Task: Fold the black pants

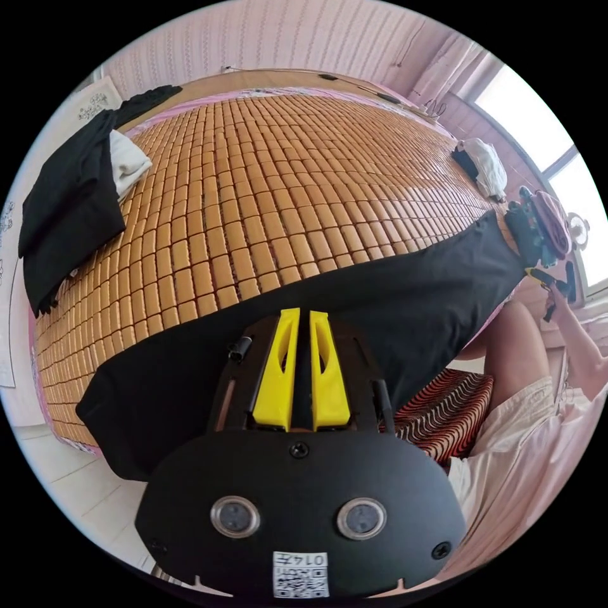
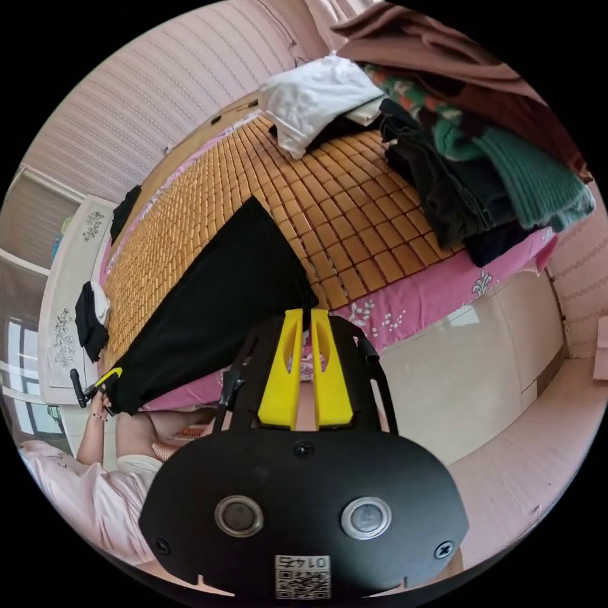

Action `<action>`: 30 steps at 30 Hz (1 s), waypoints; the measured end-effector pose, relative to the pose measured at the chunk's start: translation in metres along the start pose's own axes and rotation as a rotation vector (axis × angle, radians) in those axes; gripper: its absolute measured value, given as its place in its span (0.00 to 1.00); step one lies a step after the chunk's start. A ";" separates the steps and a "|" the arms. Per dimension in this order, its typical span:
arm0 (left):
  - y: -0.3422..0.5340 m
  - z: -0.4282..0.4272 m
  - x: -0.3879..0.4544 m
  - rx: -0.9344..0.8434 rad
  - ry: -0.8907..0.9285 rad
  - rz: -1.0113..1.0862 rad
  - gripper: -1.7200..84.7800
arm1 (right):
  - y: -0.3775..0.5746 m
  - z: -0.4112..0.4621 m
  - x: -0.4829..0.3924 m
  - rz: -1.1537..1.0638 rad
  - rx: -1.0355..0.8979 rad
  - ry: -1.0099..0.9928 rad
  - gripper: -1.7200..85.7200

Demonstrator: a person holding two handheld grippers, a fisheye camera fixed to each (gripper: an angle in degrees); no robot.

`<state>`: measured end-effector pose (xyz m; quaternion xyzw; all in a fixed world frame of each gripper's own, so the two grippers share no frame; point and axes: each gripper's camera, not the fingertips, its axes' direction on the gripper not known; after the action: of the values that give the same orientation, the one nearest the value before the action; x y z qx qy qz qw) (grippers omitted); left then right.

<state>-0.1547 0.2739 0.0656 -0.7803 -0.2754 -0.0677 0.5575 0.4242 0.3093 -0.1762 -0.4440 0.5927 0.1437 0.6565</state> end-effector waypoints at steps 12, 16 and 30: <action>0.022 0.009 0.090 0.077 0.053 0.198 0.08 | 0.001 -0.004 -0.207 -0.551 -0.039 0.177 0.02; 0.032 0.040 0.163 0.075 0.188 0.331 0.08 | 0.038 0.059 -0.379 -1.030 -0.204 -0.006 0.02; 0.054 0.119 0.242 0.045 0.004 0.519 0.02 | 0.027 0.122 -0.517 -1.335 -0.415 0.260 0.01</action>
<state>0.0523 0.4551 0.0765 -0.8121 -0.0664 0.0821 0.5738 0.3520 0.5908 0.2691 -0.8417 0.2280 -0.2334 0.4303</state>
